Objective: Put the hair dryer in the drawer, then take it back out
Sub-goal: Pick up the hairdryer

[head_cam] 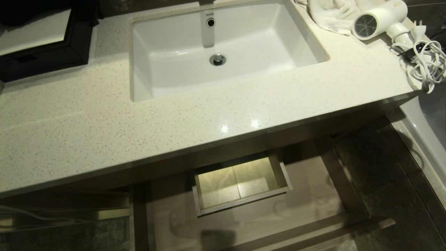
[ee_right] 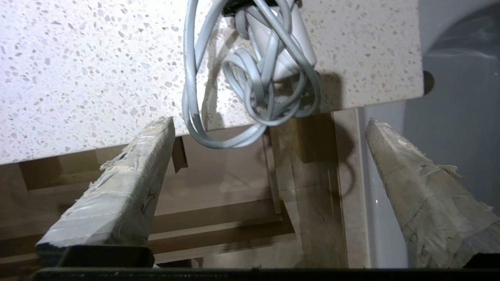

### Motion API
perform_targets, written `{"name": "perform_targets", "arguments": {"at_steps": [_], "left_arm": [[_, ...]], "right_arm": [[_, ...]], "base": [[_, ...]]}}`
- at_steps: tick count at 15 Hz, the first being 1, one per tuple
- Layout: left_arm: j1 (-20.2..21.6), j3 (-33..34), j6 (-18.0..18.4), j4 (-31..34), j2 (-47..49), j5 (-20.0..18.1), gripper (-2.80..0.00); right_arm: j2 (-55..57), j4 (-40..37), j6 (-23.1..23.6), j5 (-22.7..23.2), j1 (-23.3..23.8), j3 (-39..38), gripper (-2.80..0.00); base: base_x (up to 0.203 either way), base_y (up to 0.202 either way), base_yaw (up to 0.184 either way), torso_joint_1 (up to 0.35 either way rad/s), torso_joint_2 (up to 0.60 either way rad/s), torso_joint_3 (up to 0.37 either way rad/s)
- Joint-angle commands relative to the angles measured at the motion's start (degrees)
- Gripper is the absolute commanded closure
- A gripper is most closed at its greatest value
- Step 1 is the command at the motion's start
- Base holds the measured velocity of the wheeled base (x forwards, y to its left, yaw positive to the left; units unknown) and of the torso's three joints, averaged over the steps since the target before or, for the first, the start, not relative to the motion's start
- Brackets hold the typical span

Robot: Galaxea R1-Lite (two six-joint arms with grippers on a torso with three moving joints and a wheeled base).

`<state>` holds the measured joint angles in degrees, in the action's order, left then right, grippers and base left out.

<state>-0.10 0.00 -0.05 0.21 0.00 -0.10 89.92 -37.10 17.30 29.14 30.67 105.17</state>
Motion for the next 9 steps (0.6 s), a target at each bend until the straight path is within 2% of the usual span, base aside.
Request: {"name": "perform_targets", "arguments": {"at_steps": [1, 2, 5, 7, 9], "left_arm": [[0.01, 0.00, 0.02, -0.03, 0.00, 0.01, 0.00], [0.01, 0.00, -0.04, -0.03, 0.00, -0.05, 0.00], [-0.06, 0.00, -0.04, -0.03, 0.00, 0.01, 0.00], [0.01, 0.00, -0.04, -0.03, 0.00, 0.01, 0.00], [0.01, 0.00, -0.04, -0.03, 0.00, -0.02, 0.00]], "right_arm": [[4.08, 0.28, 0.25, 3.81, 0.62, 3.49, -2.80], [4.27, 0.74, 1.02, 6.01, 1.18, 3.63, -2.80], [5.23, -0.82, 5.62, 7.23, 1.90, 3.62, -2.80], [5.97, -0.80, 5.74, 7.54, 1.85, 3.64, -2.80], [6.48, -0.08, 6.33, 10.36, 1.82, 3.74, -2.80]], "base": [[0.000, 0.000, 0.000, 0.000, 0.00, 0.000], [0.000, 0.000, 0.000, 0.000, 0.00, 0.000], [0.000, 0.000, 0.000, 0.000, 0.00, 0.000], [0.000, 0.000, 0.000, 0.000, 0.00, 0.000], [0.000, 0.000, 0.000, 0.000, 0.00, 0.000]]}}
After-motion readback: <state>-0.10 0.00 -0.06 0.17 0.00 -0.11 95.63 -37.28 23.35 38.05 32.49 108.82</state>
